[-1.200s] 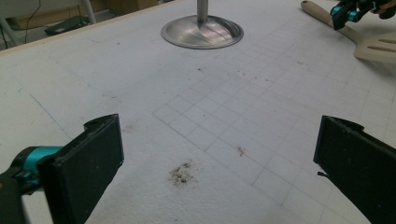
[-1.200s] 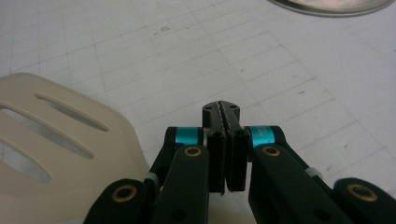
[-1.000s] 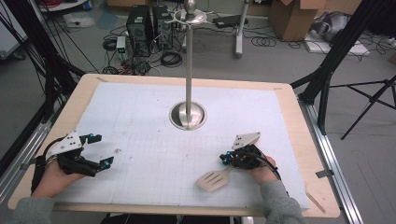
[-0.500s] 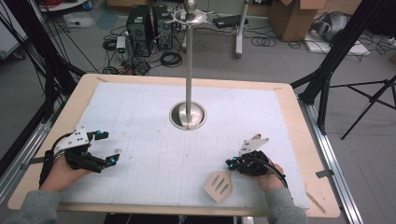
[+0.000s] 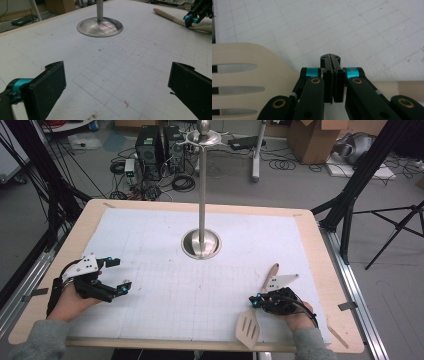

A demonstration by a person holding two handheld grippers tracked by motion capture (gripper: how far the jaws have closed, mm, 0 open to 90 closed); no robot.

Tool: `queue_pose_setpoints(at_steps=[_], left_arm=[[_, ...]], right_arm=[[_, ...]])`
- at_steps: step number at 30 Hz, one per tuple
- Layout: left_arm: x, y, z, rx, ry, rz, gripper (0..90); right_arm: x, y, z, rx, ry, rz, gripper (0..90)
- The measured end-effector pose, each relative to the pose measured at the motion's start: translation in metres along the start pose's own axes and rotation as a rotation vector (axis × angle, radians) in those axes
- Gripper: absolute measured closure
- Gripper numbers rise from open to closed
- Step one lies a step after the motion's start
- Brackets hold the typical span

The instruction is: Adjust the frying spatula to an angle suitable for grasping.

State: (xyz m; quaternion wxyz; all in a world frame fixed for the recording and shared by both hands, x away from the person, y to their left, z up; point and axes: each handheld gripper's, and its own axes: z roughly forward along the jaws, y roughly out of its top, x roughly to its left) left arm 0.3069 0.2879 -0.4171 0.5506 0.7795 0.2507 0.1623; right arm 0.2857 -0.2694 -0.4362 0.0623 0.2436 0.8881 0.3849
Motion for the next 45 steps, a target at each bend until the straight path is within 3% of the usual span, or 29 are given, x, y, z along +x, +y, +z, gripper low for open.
queue_pose_setpoints(at_steps=[7, 10, 15, 22, 24, 29, 31, 34, 39, 43, 45], left_arm=[[0.000, 0.000, 0.000, 0.001, 0.002, 0.000, 2.0], [0.000, 0.000, -0.001, 0.001, 0.002, 0.000, 2.0], [-0.002, -0.001, 0.002, 0.012, 0.001, 0.001, 2.0], [-0.002, -0.001, 0.001, 0.021, 0.005, 0.001, 2.0], [-0.003, -0.002, 0.001, 0.024, 0.005, 0.004, 2.0], [-0.006, -0.003, -0.002, 0.031, 0.007, 0.005, 2.0], [-0.006, -0.004, -0.004, 0.032, 0.010, 0.005, 2.0], [-0.006, -0.005, -0.009, 0.029, 0.021, -0.001, 2.0], [-0.005, -0.008, -0.015, 0.028, 0.035, -0.005, 2.0], [-0.006, -0.009, -0.017, 0.034, 0.041, -0.009, 2.0], [-0.007, -0.009, -0.018, 0.033, 0.044, -0.011, 2.0]], right_arm=[[-0.002, -0.016, -0.014, -0.028, 0.041, 0.015, 90.0], [-0.002, -0.022, -0.020, -0.025, 0.038, 0.005, 90.0], [-0.003, -0.024, -0.020, -0.035, 0.036, 0.030, 89.9], [-0.033, -0.037, -0.049, -0.163, -0.133, 0.130, 90.0], [-0.043, -0.045, -0.052, -0.167, -0.166, 0.174, 90.0], [-0.057, -0.052, -0.050, -0.152, -0.218, 0.220, 90.0], [-0.060, -0.051, -0.047, -0.146, -0.235, 0.225, 90.0], [-0.062, -0.048, -0.039, -0.095, -0.239, 0.226, 90.0], [-0.062, -0.040, -0.032, -0.097, -0.237, 0.203, 90.0], [-0.062, -0.034, -0.028, -0.139, -0.225, 0.177, 90.0], [-0.063, -0.031, -0.027, -0.128, -0.228, 0.160, 90.0]])
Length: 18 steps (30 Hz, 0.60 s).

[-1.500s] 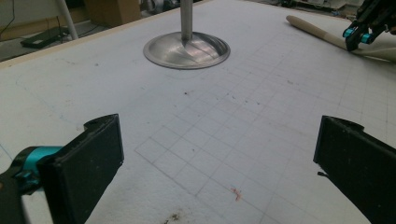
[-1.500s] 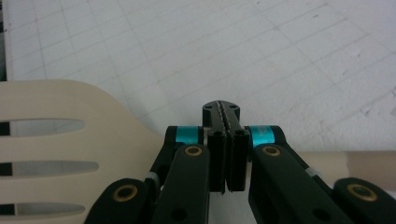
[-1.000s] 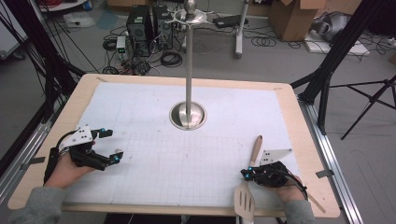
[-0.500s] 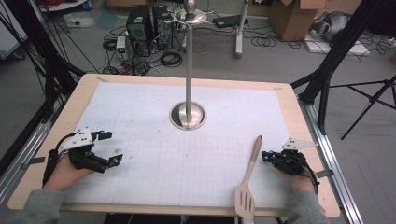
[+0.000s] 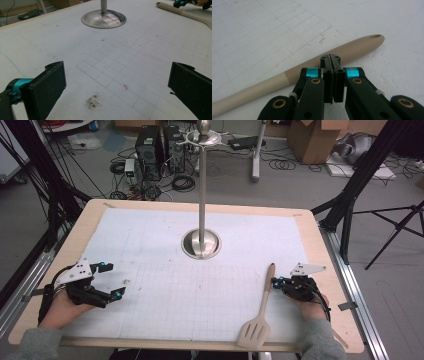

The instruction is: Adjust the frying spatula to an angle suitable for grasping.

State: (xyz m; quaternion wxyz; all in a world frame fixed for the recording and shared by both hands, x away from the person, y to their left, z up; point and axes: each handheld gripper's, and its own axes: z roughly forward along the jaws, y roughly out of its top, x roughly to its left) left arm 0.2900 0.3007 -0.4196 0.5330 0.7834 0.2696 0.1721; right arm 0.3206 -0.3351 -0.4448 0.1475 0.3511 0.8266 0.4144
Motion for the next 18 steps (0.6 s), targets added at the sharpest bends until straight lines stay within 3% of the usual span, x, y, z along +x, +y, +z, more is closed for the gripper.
queue_pose_setpoints(at_steps=[18], left_arm=[[-0.002, -0.008, -0.017, 0.009, 0.043, -0.010, 2.0]], right_arm=[[0.000, 0.022, 0.026, 0.016, 0.059, -0.063, 90.0]])
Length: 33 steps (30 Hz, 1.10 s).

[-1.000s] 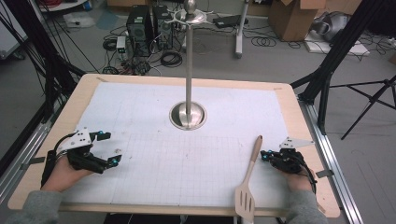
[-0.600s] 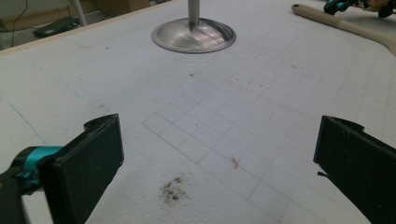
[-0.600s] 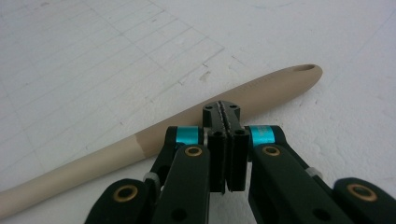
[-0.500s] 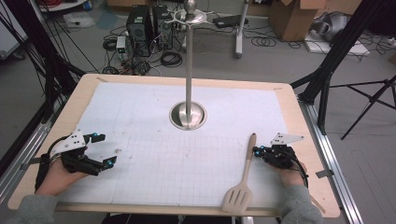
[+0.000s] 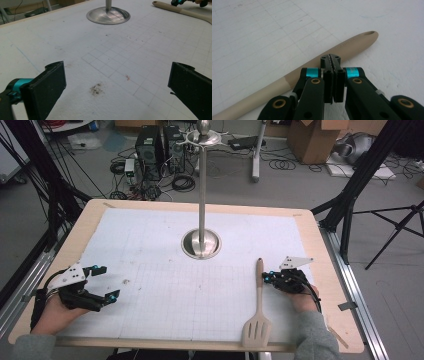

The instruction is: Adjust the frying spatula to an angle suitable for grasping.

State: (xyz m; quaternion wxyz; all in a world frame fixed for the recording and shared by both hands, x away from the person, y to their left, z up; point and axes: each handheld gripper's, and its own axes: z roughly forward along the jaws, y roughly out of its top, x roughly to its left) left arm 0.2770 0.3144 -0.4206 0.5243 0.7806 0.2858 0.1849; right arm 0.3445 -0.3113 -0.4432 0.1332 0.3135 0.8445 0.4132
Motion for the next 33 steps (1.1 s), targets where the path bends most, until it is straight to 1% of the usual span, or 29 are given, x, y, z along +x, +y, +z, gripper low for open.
queue_pose_setpoints(at_steps=[1, 5, 11, 14, 15, 17, 19, 20, 22, 24, 26, 28, 30, 32, 33], left_arm=[[0.000, -0.001, -0.002, 0.003, 0.004, 0.000, 2.0], [0.000, -0.003, -0.006, -0.001, 0.017, -0.008, 2.0], [0.000, -0.005, -0.009, 0.006, 0.022, -0.008, 2.0], [0.000, -0.004, -0.009, 0.003, 0.021, -0.001, 2.0], [0.000, -0.004, -0.009, -0.001, 0.021, -0.005, 2.0], [0.001, -0.003, -0.008, -0.005, 0.019, -0.006, 2.0], [0.002, -0.003, -0.006, -0.002, 0.019, -0.007, 2.0], [0.002, -0.003, -0.005, -0.001, 0.015, -0.006, 2.0], [0.002, -0.002, -0.002, 0.004, 0.008, -0.001, 2.0], [0.001, 0.000, 0.000, -0.001, 0.000, 0.001, 2.0], [0.001, 0.001, 0.003, -0.001, -0.005, 0.003, 2.0], [0.001, 0.002, 0.007, 0.004, -0.014, 0.008, 2.0], [0.001, 0.003, 0.010, 0.007, -0.022, 0.011, 2.0], [0.001, 0.005, 0.013, 0.003, -0.028, 0.015, 2.0], [0.001, 0.005, 0.014, 0.004, -0.028, 0.014, 2.0]], right_arm=[[0.000, 0.003, 0.003, 0.000, 0.000, -0.018, 90.0], [0.002, 0.012, 0.012, 0.016, 0.011, -0.040, 90.0], [0.005, 0.021, 0.022, 0.023, 0.020, -0.063, 90.0], [0.007, 0.024, 0.024, 0.024, 0.009, -0.063, 90.0], [0.009, 0.025, 0.022, 0.006, 0.018, -0.057, 90.0], [0.013, 0.028, 0.017, -0.026, 0.041, -0.060, 90.0], [0.021, 0.030, 0.013, -0.036, 0.081, -0.083, 90.0], [0.025, 0.030, 0.012, -0.031, 0.094, -0.090, 90.0], [0.034, 0.028, 0.010, -0.018, 0.134, -0.120, 90.0], [0.044, 0.026, 0.007, -0.003, 0.157, -0.141, 90.0], [0.051, 0.025, 0.004, 0.002, 0.172, -0.140, 90.0], [0.057, 0.024, 0.003, 0.026, 0.185, -0.160, 90.0], [0.062, 0.023, 0.003, 0.042, 0.198, -0.169, 90.0], [0.067, 0.022, 0.005, 0.071, 0.214, -0.181, 90.0], [0.070, 0.021, 0.005, 0.094, 0.222, -0.187, 90.0]])
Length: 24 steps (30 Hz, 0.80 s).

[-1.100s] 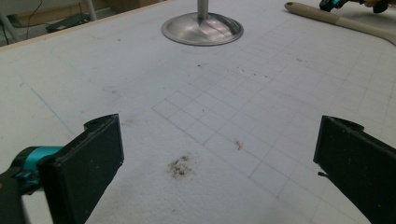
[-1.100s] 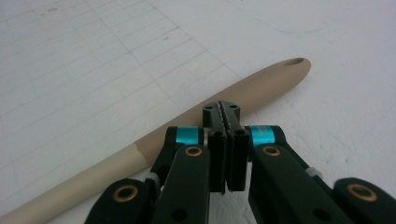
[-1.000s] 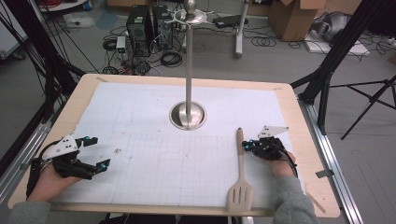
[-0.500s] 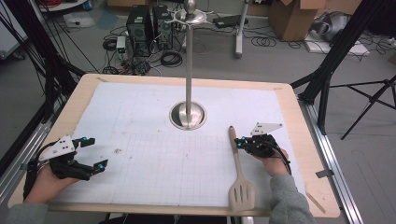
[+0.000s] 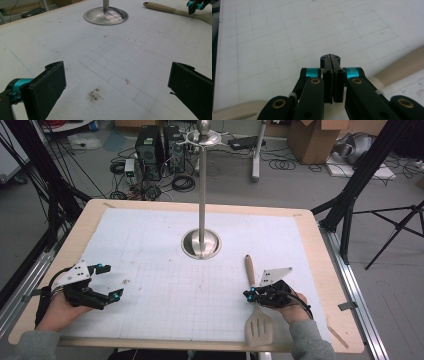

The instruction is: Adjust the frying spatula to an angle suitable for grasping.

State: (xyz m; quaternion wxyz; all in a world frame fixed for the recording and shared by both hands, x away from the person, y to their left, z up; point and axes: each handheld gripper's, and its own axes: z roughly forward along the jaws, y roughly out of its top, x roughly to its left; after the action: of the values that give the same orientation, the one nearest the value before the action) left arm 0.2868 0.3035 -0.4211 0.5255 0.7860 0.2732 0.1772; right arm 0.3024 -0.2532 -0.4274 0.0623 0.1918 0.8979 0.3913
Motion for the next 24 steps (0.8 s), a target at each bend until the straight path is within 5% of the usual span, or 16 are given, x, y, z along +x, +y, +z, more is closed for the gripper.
queue_pose_setpoints(at_steps=[4, 10, 24], left_arm=[[0.000, 0.001, 0.003, 0.008, 0.009, 0.029, 2.0], [0.003, 0.000, 0.003, 0.009, 0.011, 0.011, 2.0], [0.004, 0.001, 0.003, 0.009, 0.007, 0.016, 2.0]], right_arm=[[0.006, -0.001, 0.004, 0.042, 0.014, -0.013, 90.0], [0.012, -0.007, 0.001, 0.094, 0.001, -0.003, 90.0], [0.013, -0.017, -0.011, 0.104, -0.018, 0.006, 90.0]])
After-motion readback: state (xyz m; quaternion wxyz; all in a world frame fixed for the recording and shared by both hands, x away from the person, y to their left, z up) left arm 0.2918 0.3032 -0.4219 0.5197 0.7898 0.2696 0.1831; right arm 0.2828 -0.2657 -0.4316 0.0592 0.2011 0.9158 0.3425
